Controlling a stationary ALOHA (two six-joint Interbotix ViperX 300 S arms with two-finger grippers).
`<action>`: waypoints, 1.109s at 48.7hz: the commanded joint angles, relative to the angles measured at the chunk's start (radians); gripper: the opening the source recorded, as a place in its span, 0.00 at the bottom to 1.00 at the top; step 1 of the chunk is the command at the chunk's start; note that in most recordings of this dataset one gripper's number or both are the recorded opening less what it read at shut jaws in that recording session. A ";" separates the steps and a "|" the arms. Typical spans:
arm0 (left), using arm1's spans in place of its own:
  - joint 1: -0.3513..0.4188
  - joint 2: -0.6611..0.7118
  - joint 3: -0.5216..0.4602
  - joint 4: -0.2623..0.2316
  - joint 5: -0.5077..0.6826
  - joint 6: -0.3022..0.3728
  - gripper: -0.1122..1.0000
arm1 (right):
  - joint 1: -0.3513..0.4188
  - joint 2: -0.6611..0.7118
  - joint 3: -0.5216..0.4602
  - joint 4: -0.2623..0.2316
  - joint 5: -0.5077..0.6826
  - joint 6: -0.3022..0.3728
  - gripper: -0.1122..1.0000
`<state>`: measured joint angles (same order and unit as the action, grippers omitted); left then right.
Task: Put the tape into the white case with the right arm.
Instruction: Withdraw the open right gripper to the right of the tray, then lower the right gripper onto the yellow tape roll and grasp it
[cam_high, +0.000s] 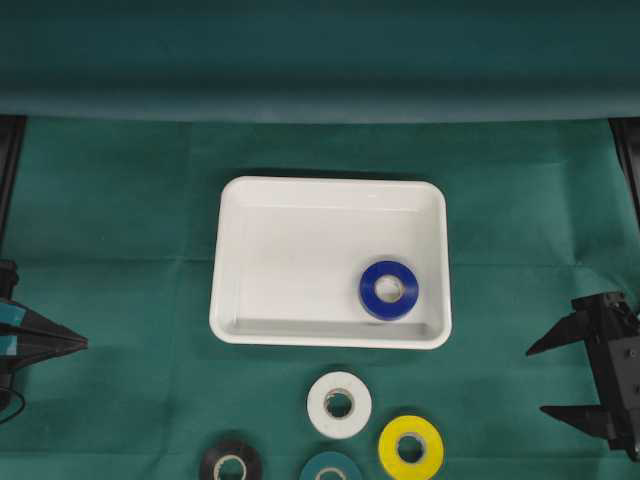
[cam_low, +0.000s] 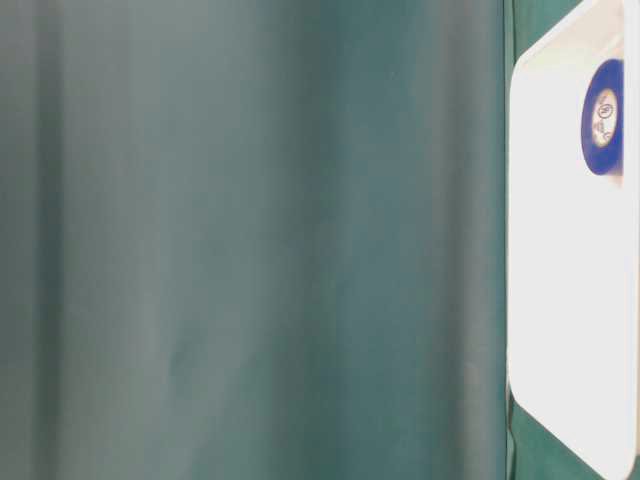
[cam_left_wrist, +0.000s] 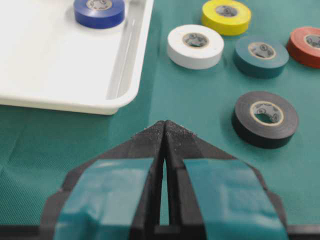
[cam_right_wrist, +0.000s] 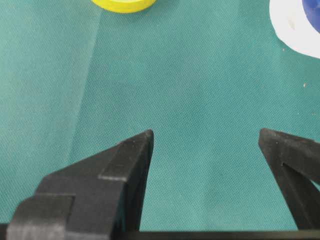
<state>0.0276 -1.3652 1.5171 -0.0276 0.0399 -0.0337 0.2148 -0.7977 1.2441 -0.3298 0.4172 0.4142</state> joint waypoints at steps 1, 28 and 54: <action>0.003 0.008 -0.014 0.002 -0.005 -0.002 0.10 | 0.003 0.017 -0.028 0.000 -0.015 0.000 0.60; 0.003 0.008 -0.015 0.002 -0.005 -0.002 0.10 | 0.025 0.244 -0.083 -0.002 -0.178 -0.002 0.61; 0.003 0.008 -0.014 0.002 -0.005 -0.002 0.10 | 0.094 0.563 -0.304 -0.012 -0.206 -0.014 0.61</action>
<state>0.0291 -1.3652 1.5171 -0.0261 0.0399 -0.0353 0.3022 -0.2654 0.9894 -0.3390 0.2224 0.4019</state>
